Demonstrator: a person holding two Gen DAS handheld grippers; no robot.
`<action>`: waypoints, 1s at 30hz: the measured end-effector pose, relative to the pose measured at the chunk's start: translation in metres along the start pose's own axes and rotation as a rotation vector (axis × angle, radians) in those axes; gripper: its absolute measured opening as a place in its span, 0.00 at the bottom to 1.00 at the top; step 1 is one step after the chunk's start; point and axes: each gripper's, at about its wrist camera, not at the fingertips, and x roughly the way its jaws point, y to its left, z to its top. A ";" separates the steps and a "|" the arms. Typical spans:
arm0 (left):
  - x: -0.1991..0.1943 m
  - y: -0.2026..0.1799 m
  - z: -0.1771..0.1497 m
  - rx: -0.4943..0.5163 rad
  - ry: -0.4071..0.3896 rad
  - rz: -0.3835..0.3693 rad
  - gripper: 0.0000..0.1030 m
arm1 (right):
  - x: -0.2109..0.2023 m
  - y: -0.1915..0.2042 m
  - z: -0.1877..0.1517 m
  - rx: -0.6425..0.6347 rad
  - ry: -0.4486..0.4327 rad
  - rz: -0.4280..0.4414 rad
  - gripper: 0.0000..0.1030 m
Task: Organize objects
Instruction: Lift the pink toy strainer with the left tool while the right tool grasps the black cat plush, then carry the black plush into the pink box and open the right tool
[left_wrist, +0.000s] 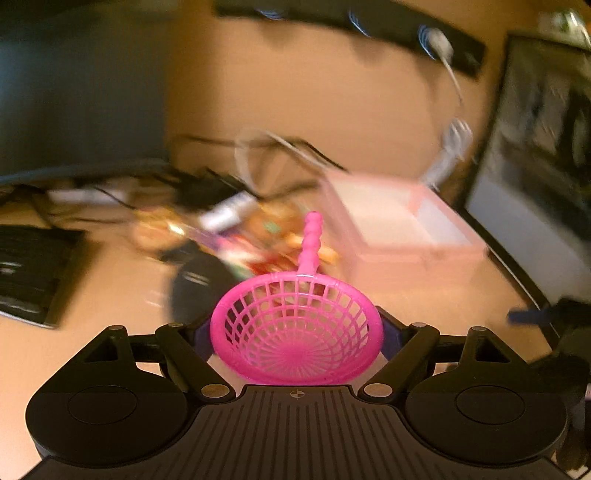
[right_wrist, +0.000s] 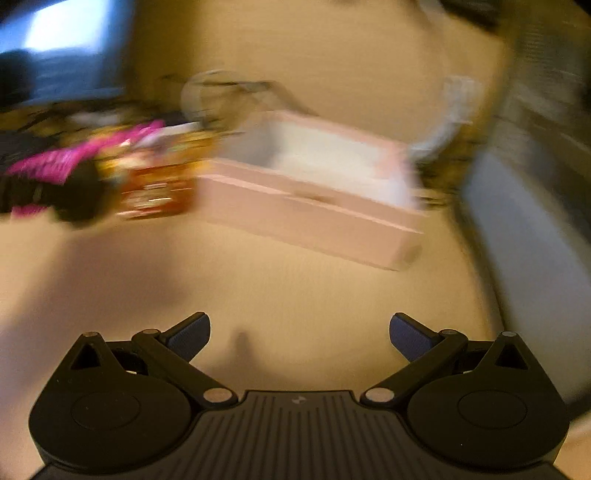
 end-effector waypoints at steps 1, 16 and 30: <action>-0.007 0.012 0.003 -0.019 -0.015 0.025 0.85 | 0.000 0.012 0.007 -0.017 -0.013 0.029 1.00; -0.052 0.168 0.002 -0.226 -0.059 0.253 0.85 | 0.087 0.196 0.126 -0.186 0.001 0.162 0.72; -0.014 0.069 0.033 -0.068 -0.022 -0.042 0.85 | -0.027 0.063 0.090 -0.050 -0.003 0.023 0.62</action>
